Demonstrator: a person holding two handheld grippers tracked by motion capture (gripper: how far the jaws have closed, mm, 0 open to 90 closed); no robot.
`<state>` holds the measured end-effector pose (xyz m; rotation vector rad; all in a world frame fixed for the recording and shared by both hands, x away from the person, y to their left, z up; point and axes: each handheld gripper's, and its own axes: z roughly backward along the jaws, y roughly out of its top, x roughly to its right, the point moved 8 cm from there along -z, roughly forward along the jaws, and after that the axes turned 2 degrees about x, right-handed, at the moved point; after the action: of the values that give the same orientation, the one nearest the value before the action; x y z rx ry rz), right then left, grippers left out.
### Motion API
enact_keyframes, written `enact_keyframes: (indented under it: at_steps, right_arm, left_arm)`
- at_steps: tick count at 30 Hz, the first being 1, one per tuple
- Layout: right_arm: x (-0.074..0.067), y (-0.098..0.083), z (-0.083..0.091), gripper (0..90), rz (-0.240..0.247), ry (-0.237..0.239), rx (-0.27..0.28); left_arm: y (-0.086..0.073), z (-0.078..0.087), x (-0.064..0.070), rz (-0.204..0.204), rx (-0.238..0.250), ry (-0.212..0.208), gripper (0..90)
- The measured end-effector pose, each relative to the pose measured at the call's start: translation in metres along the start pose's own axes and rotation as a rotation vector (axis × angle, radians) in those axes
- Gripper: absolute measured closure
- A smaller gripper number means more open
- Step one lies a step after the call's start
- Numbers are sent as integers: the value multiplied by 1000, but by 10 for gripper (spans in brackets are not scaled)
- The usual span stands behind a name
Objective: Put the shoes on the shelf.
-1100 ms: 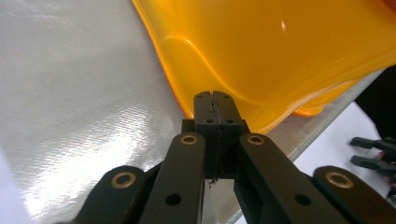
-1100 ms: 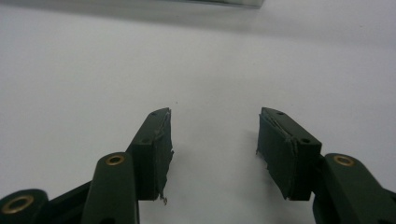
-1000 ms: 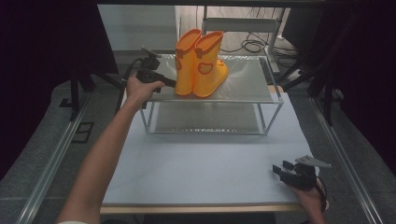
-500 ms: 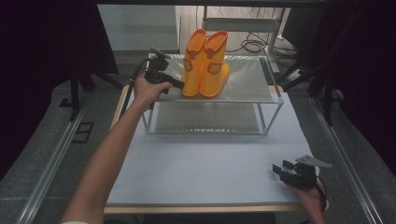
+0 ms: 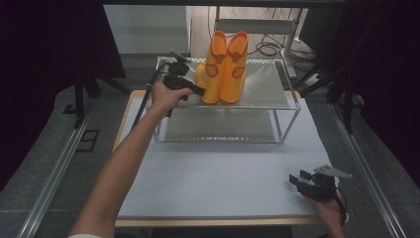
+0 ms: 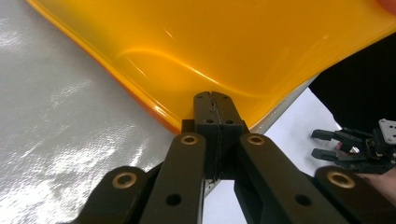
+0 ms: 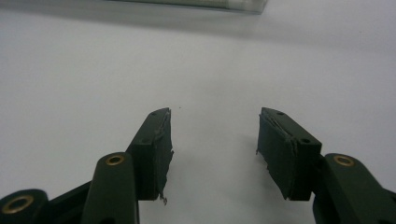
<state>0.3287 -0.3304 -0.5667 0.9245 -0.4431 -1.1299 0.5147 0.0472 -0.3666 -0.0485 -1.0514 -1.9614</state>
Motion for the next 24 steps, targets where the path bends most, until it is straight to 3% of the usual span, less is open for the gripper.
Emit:
enact_keyframes:
  at_steps: [9, 16, 24]
  right_arm:
    - [0, -1, 0, 443, 3, 1, -3]
    - [0, -1, 0, 443, 3, 0, -2]
    - [0, -1, 1, 443, -1, 0, -2]
  left_arm:
    - [4, -9, 8, 0, 4, -10, 900]
    - [2, -7, 6, 10, 3, -24, 900]
    - [2, -3, 3, 7, 23, -8, 899]
